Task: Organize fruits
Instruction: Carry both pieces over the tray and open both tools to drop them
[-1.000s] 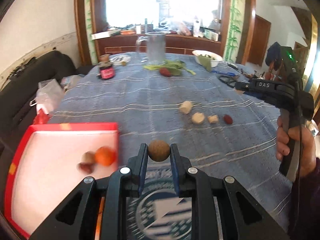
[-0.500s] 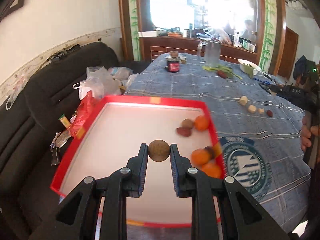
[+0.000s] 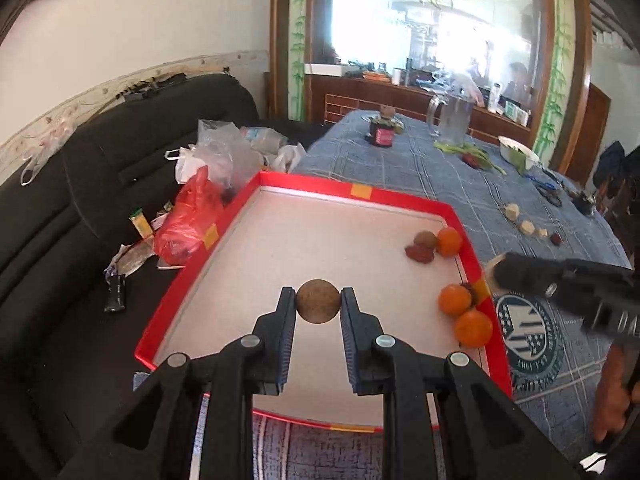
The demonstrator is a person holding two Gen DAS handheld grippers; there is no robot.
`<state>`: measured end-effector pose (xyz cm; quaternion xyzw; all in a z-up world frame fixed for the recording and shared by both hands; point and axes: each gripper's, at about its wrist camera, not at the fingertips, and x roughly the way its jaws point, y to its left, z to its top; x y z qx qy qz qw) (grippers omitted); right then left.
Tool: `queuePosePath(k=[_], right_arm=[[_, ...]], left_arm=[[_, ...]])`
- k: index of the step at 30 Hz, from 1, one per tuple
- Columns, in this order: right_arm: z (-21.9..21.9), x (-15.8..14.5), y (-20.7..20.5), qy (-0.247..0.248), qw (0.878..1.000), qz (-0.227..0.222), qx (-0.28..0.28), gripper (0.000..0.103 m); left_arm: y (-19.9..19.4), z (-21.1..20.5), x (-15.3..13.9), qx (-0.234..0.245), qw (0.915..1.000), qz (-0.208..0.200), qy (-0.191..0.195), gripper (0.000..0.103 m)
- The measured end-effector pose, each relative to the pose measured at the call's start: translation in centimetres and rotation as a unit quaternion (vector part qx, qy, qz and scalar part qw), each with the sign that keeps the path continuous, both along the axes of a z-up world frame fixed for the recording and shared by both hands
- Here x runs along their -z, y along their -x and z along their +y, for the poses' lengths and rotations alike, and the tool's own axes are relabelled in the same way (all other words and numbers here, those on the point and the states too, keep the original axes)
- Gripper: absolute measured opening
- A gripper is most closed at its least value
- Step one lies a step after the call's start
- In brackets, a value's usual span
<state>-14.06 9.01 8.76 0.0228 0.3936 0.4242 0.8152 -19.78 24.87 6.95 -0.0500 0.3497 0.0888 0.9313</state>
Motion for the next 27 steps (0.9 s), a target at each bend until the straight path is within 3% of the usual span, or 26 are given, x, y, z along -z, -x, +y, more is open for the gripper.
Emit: queuePosePath(k=[11,27], right_arm=[[3.2,4.1,2.0,0.054,0.997,0.034,-0.046,0.025],[4.5,6.0,1.9,0.091,0.993,0.042,-0.063,0.026]], left_arm=[[-0.7,0.8,1.4,-0.008,0.9997,0.017,-0.012,0.021],[-2.1,0.1,3.3,0.006,0.998,0.055,-0.03,0.021]])
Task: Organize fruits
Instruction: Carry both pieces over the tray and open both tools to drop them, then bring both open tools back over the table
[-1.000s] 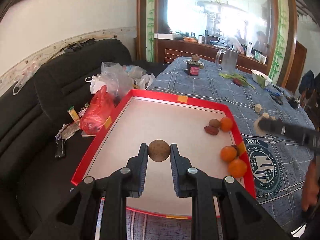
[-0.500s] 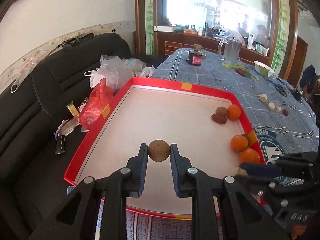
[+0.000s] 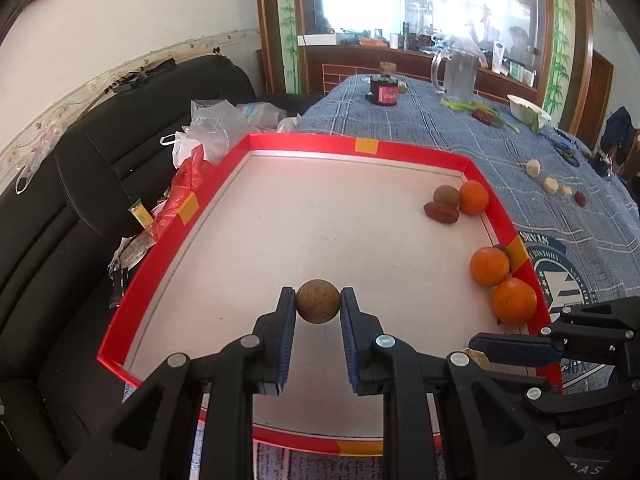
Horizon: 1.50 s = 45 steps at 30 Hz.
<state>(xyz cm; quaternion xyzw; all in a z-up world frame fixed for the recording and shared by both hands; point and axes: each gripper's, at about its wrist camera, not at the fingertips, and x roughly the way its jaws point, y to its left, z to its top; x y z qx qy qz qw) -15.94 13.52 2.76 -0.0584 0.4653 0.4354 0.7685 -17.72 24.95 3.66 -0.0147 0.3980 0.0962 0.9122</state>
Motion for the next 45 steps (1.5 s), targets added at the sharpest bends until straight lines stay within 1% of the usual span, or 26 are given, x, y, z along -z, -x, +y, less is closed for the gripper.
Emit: queuePosePath(k=[3,8,9,11,12,13,14,16,19,21,23,24,26,29,31,33,35,37,41,45], right_arm=[[0.0,0.1,-0.1,0.0,1.0,0.001,-0.001,0.026],[0.1,0.1,0.0,-0.001,1.0,0.002,-0.002,0.026],[0.1,0.1,0.1,0.001,1.0,0.002,-0.003,0.026],[0.0,0.0,0.2,0.004,1.0,0.002,-0.006,0.028],[0.0,0.0,0.2,0.005,1.0,0.003,-0.007,0.029],[-0.2,-0.1,0.3,0.004,1.0,0.008,-0.008,0.036],[-0.4,-0.3,0.3,0.0,1.0,0.009,-0.009,0.039],[-1.1,-0.8,0.4,-0.006,1.0,0.003,-0.005,0.041],[-2.8,-2.3,0.3,-0.025,1.0,-0.011,0.009,0.042],[-4.3,-3.5,0.4,-0.036,0.999,-0.026,0.026,0.044],[-6.5,-4.7,0.4,-0.04,0.997,-0.047,0.054,0.051],[-7.4,-5.1,0.5,-0.041,0.995,-0.057,0.068,0.052],[-10.0,-5.8,0.6,-0.045,0.991,-0.072,0.103,0.055],[-14.4,-6.5,0.4,-0.055,0.983,-0.07,0.159,0.056],[-16.6,-6.7,0.1,-0.057,0.978,-0.067,0.19,0.056],[-19.2,-7.3,0.1,-0.064,0.971,-0.066,0.22,0.056],[-21.0,-7.8,0.2,-0.069,0.966,-0.073,0.239,0.056],[-23.0,-8.6,0.6,-0.073,0.959,-0.085,0.26,0.056],[-27.0,-9.8,1.1,-0.089,0.944,-0.097,0.303,0.056],[-30.7,-10.0,0.9,-0.097,0.928,-0.099,0.346,0.056]], left_arm=[[-0.3,0.2,0.4,0.0,0.9999,0.01,0.0,0.021],[-0.3,0.4,0.5,-0.008,0.9998,0.014,-0.008,0.022],[-0.4,0.5,0.5,-0.011,0.9998,0.014,-0.006,0.024],[-0.4,0.6,0.5,-0.013,0.9998,0.016,-0.002,0.03],[-0.5,0.6,0.5,-0.014,0.9998,0.017,-0.001,0.043],[-0.5,0.5,0.5,-0.016,0.9997,0.018,-0.001,0.057],[-0.4,0.5,0.5,-0.018,0.9997,0.017,-0.001,0.058],[-0.4,0.4,0.4,-0.017,0.9997,0.014,-0.001,0.058],[-0.6,0.2,0.0,-0.018,0.9998,0.009,0.004,0.058],[-0.9,-0.2,-0.6,-0.015,0.9999,0.004,0.001,0.058],[-1.4,-0.9,-1.2,-0.009,0.9999,0.001,-0.006,0.058],[-1.9,-1.6,-1.6,-0.002,1.0,0.0,-0.009,0.058],[-2.6,-3.0,-2.4,0.015,0.9998,-0.007,-0.012,0.058],[-3.4,-6.3,-3.9,0.052,0.9982,-0.027,-0.013,0.058],[-3.9,-8.9,-4.8,0.084,0.9957,-0.037,-0.013,0.058],[-4.5,-11.6,-5.7,0.116,0.9921,-0.045,-0.013,0.059],[-4.8,-13.9,-6.6,0.143,0.9882,-0.052,-0.016,0.059],[-5.2,-16.3,-7.5,0.169,0.9834,-0.062,-0.023,0.064],[-5.3,-20.1,-8.8,0.209,0.9742,-0.078,-0.032,0.065],[-5.6,-22.8,-8.8,0.234,0.9685,-0.078,-0.031,0.068]])
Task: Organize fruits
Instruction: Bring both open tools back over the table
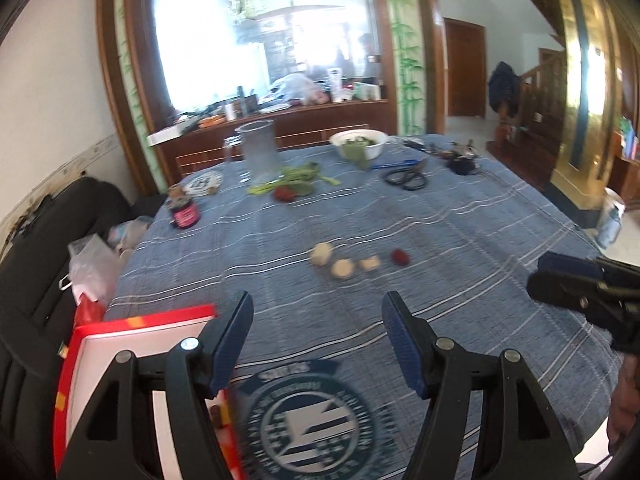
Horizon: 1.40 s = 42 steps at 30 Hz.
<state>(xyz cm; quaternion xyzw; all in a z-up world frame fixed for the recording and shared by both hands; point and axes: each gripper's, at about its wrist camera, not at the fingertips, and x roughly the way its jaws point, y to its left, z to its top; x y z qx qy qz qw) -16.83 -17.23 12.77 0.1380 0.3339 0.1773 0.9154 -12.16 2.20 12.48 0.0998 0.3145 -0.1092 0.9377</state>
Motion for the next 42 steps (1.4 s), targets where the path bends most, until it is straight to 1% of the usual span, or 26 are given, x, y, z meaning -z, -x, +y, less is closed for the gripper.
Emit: queuePosePath(k=[3,7,12,14,15,16,21,23,27,30,32,35,36,37,38,42], right_arm=[[-2.2,0.4,-0.4,-0.008,1.0,0.007,0.027,0.057],[-4.5,1.1,-0.9,-0.011,0.998,0.023,0.052,0.059],[-6.2,2.0,-2.2,-0.019,0.996,0.041,0.07,0.059],[-6.4,2.1,-3.0,-0.021,0.996,0.047,0.071,0.059],[-6.4,2.1,-3.7,-0.019,0.996,0.05,0.071,0.059],[-6.4,2.1,-4.5,-0.016,0.996,0.055,0.074,0.059],[-5.5,1.4,-8.5,-0.021,0.994,0.073,0.082,0.059],[-5.0,1.1,-9.8,-0.021,0.993,0.073,0.087,0.059],[-3.9,0.6,-12.3,-0.017,0.994,0.057,0.097,0.059],[-3.6,1.3,-13.7,-0.028,0.993,0.052,0.106,0.059],[-3.7,2.5,-14.4,-0.032,0.991,0.058,0.112,0.06],[-4.7,5.0,-15.1,-0.056,0.989,0.067,0.119,0.06],[-5.3,6.2,-15.4,-0.054,0.987,0.081,0.128,0.06],[-5.6,6.7,-15.9,-0.045,0.985,0.099,0.135,0.06],[-6.1,7.0,-16.3,-0.042,0.983,0.11,0.138,0.06],[-6.7,7.2,-16.5,-0.053,0.982,0.122,0.136,0.06]], left_arm=[[0.0,-1.7,0.6,0.016,0.9998,0.009,0.0,0.074],[-0.5,-3.4,1.7,0.032,0.9991,0.026,-0.011,0.074],[-1.0,-3.6,2.2,0.032,0.9987,0.036,-0.018,0.074],[-1.2,-3.2,2.2,0.026,0.9989,0.036,-0.017,0.076],[-1.4,-2.9,2.2,0.021,0.999,0.036,-0.016,0.079],[-1.4,-2.6,2.3,0.017,0.9991,0.036,-0.015,0.08],[-2.4,-1.5,3.4,-0.001,0.9982,0.056,-0.022,0.08],[-2.6,-1.1,3.7,-0.006,0.9978,0.06,-0.026,0.08],[-3.1,-0.7,3.8,-0.02,0.9972,0.065,-0.03,0.08],[-3.7,-0.7,3.9,-0.029,0.9966,0.068,-0.037,0.08],[-4.1,-1.0,4.0,-0.032,0.996,0.071,-0.044,0.08],[-4.7,-1.7,4.4,-0.035,0.9952,0.074,-0.054,0.08],[-5.0,-2.0,4.5,-0.037,0.9947,0.077,-0.057,0.08],[-5.3,-2.3,4.6,-0.038,0.9944,0.08,-0.058,0.08],[-5.5,-2.5,4.7,-0.038,0.9942,0.083,-0.057,0.08],[-6.8,-3.6,5.3,-0.044,0.9932,0.097,-0.048,0.08]])
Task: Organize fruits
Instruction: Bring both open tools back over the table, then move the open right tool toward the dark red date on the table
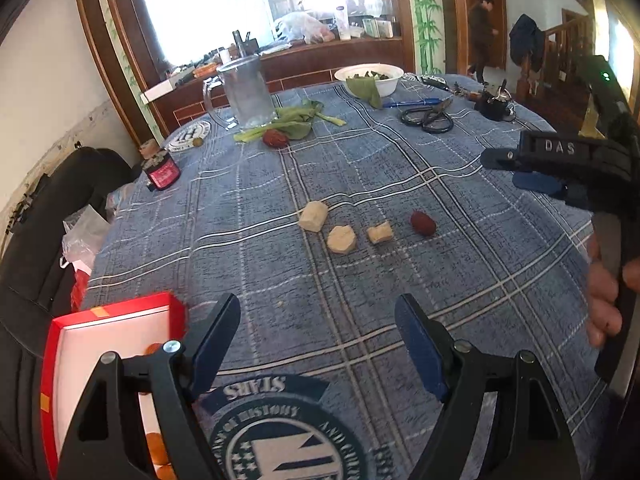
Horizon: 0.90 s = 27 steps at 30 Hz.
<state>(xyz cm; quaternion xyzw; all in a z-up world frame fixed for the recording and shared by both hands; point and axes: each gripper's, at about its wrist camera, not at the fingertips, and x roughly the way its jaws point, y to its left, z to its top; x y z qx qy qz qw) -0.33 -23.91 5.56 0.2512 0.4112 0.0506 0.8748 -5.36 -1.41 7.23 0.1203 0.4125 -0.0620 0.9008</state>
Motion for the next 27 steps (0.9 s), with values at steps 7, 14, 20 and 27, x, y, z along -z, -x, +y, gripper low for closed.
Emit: queuePosePath(k=[7,14,20,27], right_arm=[[1.1,0.5,-0.2,-0.007,1.0,0.017,-0.02,0.06],[1.9,0.3,0.2,-0.009,0.999,0.012,-0.037,0.06],[2.7,0.3,0.3,0.006,0.999,0.012,-0.049,0.06],[2.9,0.6,0.1,0.011,0.999,0.02,-0.05,0.06]], left_arm=[[-0.3,-1.8,0.1,0.005,1.0,0.001,0.003,0.08],[0.1,-2.2,0.4,0.009,0.9999,0.008,-0.004,0.08],[0.2,-1.5,0.4,0.001,1.0,0.008,0.0,0.08],[-0.1,-0.7,1.1,-0.003,0.9998,0.016,0.01,0.08]])
